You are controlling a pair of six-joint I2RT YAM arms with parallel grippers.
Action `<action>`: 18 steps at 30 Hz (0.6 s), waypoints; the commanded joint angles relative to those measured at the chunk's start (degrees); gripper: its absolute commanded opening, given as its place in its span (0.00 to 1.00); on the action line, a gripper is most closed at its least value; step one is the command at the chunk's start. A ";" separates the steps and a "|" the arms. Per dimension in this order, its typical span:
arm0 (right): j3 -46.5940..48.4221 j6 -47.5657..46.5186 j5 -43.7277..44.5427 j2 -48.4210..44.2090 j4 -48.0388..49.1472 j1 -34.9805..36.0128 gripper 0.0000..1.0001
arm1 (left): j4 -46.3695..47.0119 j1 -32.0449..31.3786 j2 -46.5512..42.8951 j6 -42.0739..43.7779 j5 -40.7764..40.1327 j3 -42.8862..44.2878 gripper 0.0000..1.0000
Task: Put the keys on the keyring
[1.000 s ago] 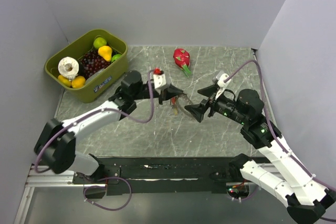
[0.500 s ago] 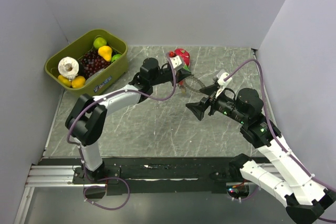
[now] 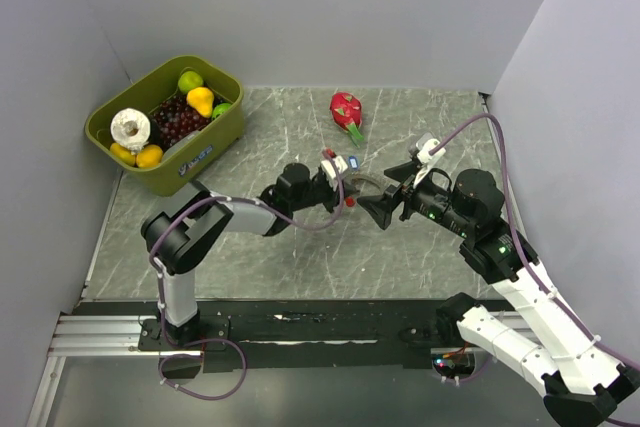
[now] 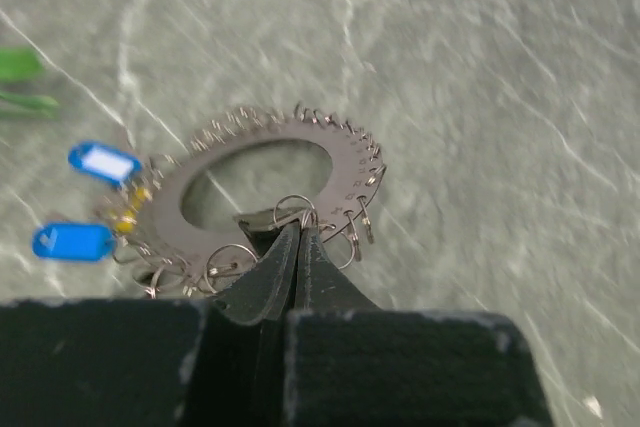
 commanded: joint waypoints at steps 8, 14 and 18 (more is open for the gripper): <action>-0.22 1.42 -1.98 -0.89 1.04 -0.46 1.00 | 9.35 -5.02 -6.91 -4.08 -4.89 -11.98 0.01; -0.31 2.12 -2.95 -0.89 1.39 -0.46 1.00 | 9.35 -8.36 -9.90 -3.99 -8.22 -16.29 0.02; -0.66 2.65 -3.30 -0.81 1.66 -0.46 1.00 | 9.09 -10.91 -13.40 -3.47 -10.95 -18.84 0.04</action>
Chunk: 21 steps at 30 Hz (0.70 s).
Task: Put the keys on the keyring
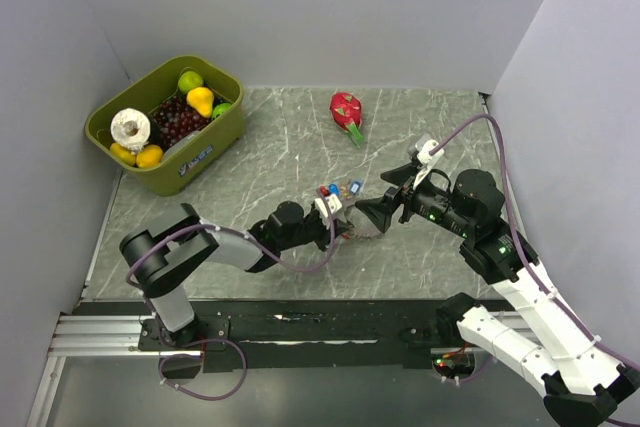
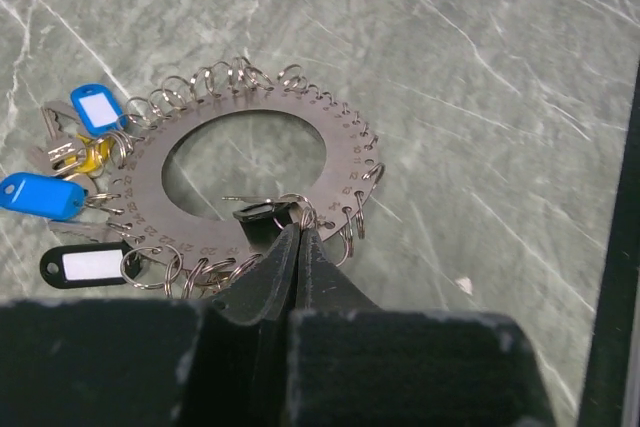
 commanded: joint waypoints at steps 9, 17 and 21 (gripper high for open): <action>-0.62 1.85 -1.99 -0.32 3.11 -0.53 1.00 | 7.51 -3.88 -14.12 -2.52 -7.82 -7.77 0.57; -0.35 2.64 -2.61 0.20 4.25 -0.44 1.00 | 6.45 -4.95 -25.82 -0.49 -11.69 -11.11 0.96; -0.44 3.25 -3.40 0.99 5.13 -0.44 1.00 | 9.34 -5.03 -31.35 -3.91 -16.25 -14.10 0.96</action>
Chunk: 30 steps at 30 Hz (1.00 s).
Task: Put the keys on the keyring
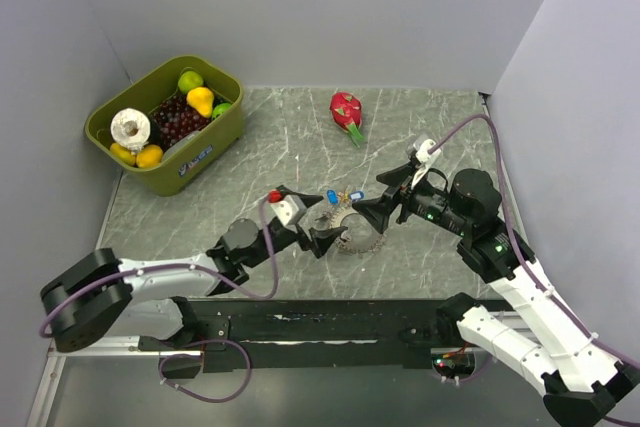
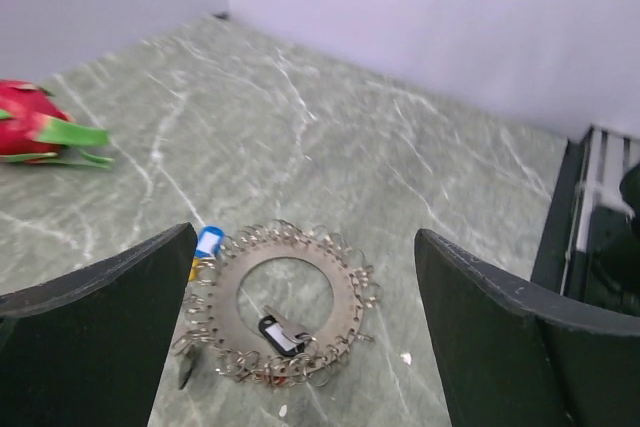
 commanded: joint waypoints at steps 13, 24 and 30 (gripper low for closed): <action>0.56 1.88 -3.13 2.32 5.42 -0.42 1.00 | 1.49 -0.16 -17.38 -12.50 -21.25 -9.63 0.96; 0.65 2.41 -3.57 3.02 5.95 -0.51 1.00 | -5.70 -0.07 -23.80 -7.49 -25.38 -9.03 0.96; 0.74 2.85 -3.92 4.07 6.74 -0.51 1.00 | -6.95 -0.07 -23.80 -5.38 -22.48 -7.45 0.96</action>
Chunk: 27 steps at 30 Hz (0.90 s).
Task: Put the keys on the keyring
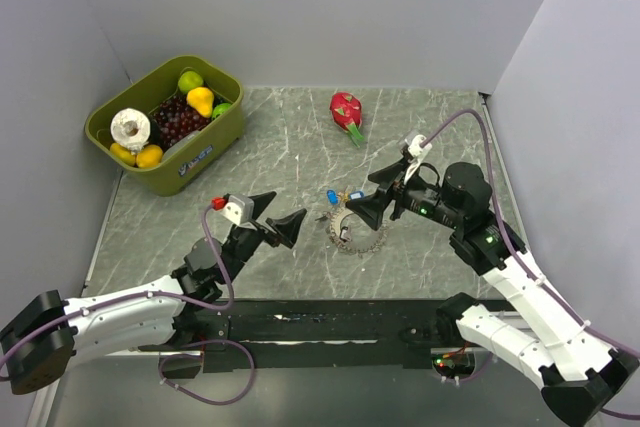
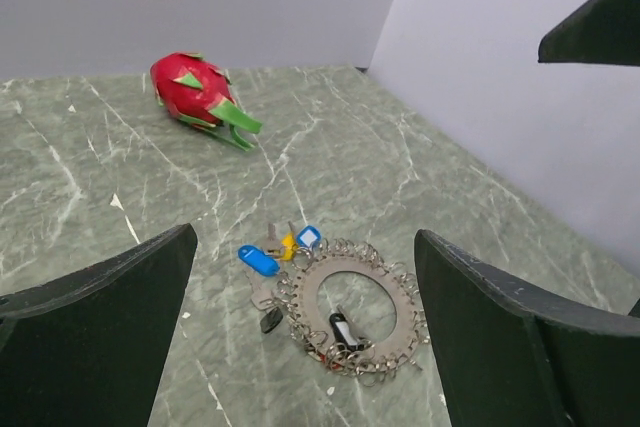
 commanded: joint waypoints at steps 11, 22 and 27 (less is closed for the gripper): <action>0.12 1.67 8.77 3.71 4.82 -1.16 1.00 | -10.07 -0.11 6.00 -5.84 -11.28 9.44 0.96; -3.21 7.12 15.38 6.09 5.17 -8.72 1.00 | -12.45 0.06 8.28 -7.24 -12.09 10.15 0.96; -5.94 9.05 13.80 5.83 5.79 -13.19 1.00 | -13.33 0.94 10.39 -9.96 -8.04 11.11 0.96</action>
